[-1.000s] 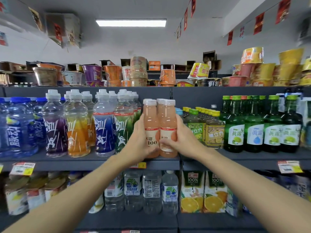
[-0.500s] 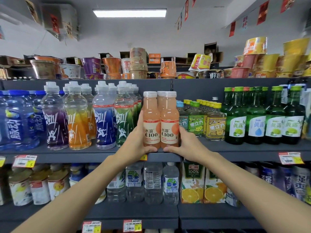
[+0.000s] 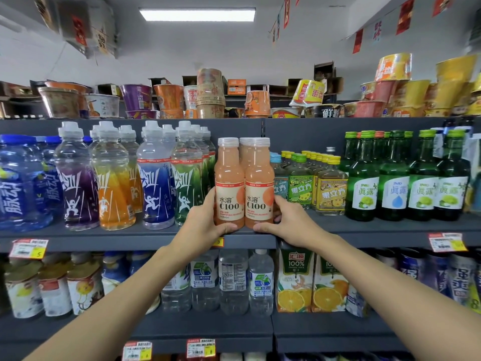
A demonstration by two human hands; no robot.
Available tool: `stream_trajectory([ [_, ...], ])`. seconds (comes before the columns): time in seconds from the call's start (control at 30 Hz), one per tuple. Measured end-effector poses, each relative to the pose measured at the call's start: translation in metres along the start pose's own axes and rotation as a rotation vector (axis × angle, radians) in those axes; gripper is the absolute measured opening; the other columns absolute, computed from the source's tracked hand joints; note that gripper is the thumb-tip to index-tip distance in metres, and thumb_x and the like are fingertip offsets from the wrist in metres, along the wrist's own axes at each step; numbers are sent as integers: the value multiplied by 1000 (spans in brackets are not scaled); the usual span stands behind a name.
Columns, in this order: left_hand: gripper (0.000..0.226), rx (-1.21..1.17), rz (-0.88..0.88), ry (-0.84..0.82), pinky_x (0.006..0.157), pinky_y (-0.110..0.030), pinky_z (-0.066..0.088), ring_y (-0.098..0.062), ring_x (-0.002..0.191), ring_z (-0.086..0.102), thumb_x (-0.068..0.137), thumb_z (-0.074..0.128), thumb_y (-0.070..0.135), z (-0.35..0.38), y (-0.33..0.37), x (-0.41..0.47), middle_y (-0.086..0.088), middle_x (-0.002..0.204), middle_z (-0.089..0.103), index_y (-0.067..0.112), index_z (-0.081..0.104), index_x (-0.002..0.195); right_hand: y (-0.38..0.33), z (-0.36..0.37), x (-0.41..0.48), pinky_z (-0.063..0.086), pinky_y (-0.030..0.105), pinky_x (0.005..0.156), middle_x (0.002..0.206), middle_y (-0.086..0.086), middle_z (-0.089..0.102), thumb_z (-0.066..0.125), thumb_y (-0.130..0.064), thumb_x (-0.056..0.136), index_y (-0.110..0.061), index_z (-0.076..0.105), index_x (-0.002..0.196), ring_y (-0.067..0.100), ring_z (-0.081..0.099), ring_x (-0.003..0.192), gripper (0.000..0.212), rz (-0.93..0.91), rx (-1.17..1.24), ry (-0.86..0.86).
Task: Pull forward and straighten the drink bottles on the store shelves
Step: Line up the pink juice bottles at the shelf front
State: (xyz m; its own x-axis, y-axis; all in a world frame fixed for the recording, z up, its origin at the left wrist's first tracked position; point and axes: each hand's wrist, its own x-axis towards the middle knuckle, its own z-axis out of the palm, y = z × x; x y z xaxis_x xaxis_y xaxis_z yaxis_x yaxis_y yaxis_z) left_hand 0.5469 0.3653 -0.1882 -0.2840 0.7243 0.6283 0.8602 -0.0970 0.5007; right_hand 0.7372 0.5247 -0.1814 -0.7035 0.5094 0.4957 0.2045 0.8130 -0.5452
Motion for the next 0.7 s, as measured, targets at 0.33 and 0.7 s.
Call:
stream_trajectory([
  [0.33, 97, 8, -1, -7, 88, -13, 47, -9, 114, 64, 72, 88, 37, -1, -1, 1, 6, 130, 66, 33, 28, 149, 4, 3, 2, 42, 4, 63, 102, -23, 58, 81, -59, 69, -26, 49, 129, -11, 56, 83, 75, -17, -31, 15],
  [0.7, 99, 40, 3, -27, 75, 5, 39, 6, 104, 56, 70, 89, 40, -7, 0, 2, 3, 130, 66, 26, 30, 149, 5, 3, 2, 43, 8, 74, 127, -8, 63, 77, -61, 74, -24, 45, 137, -10, 55, 88, 80, -56, -43, -21],
])
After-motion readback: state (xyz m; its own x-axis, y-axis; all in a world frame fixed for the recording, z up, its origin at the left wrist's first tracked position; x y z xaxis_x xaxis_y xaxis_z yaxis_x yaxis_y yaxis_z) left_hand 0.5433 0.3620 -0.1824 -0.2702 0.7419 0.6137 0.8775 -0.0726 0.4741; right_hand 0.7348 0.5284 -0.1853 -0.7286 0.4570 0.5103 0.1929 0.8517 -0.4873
